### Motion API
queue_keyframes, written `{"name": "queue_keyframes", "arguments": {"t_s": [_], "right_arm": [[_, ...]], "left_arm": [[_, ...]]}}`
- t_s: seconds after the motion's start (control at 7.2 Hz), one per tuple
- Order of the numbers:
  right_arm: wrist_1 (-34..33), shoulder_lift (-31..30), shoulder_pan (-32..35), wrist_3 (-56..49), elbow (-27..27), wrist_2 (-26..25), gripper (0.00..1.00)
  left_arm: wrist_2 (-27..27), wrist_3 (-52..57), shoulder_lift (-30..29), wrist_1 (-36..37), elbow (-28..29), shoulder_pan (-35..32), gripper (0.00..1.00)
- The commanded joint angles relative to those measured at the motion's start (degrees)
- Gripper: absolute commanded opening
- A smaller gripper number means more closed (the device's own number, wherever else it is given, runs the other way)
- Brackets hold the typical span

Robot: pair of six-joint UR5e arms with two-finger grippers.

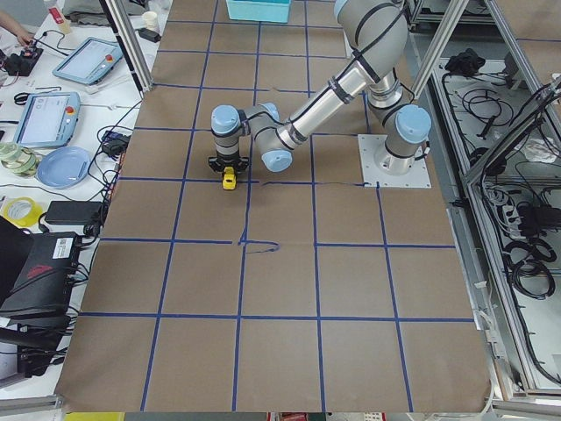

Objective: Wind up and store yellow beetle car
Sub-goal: 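Drag the car backward along the table toward the left arm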

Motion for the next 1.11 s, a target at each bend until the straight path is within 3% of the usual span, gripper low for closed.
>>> {"name": "queue_keyframes", "arguments": {"t_s": [0.0, 0.56, 0.97], "right_arm": [[0.0, 0.0, 0.0, 0.0, 0.0, 0.0, 1.00], [0.0, 0.0, 0.0, 0.0, 0.0, 0.0, 1.00], [0.0, 0.0, 0.0, 0.0, 0.0, 0.0, 1.00]], "left_arm": [[0.0, 0.1, 0.4, -0.5, 0.0, 0.1, 0.54], [-0.1, 0.2, 0.7, -0.8, 0.0, 0.1, 0.53], [-1.1, 0.2, 0.4, -0.8, 0.0, 0.1, 0.46]]}}
